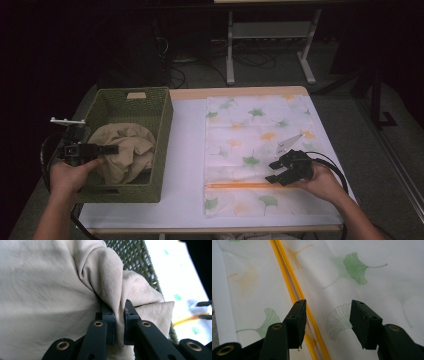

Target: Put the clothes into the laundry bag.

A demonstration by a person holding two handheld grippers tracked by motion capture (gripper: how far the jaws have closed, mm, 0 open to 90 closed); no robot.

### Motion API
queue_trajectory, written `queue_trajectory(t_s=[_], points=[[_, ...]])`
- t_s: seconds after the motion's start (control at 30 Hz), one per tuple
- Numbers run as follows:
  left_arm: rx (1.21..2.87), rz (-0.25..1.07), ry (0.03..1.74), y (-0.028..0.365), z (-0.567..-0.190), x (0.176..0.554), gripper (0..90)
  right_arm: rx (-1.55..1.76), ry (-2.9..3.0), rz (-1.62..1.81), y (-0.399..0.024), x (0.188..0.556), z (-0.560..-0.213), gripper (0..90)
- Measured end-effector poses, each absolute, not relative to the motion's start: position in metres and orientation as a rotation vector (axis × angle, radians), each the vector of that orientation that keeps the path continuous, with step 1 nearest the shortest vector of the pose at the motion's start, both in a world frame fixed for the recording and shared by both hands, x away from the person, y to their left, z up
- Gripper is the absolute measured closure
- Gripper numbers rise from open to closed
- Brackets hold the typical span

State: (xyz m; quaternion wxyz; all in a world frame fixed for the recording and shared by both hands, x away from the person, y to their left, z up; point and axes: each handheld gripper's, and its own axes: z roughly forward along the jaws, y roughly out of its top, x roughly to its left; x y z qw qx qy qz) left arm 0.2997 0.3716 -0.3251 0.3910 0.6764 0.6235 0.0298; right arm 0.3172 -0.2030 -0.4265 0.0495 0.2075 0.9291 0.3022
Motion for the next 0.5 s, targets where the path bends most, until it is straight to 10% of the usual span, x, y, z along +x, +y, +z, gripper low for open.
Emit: queue_trajectory(t_s=[0.5], points=[[1.659,0.105,1.512,0.379,-0.306,0.285,83.6,0.554,2.884,0.776,-0.195,0.315,-0.447,54.7]])
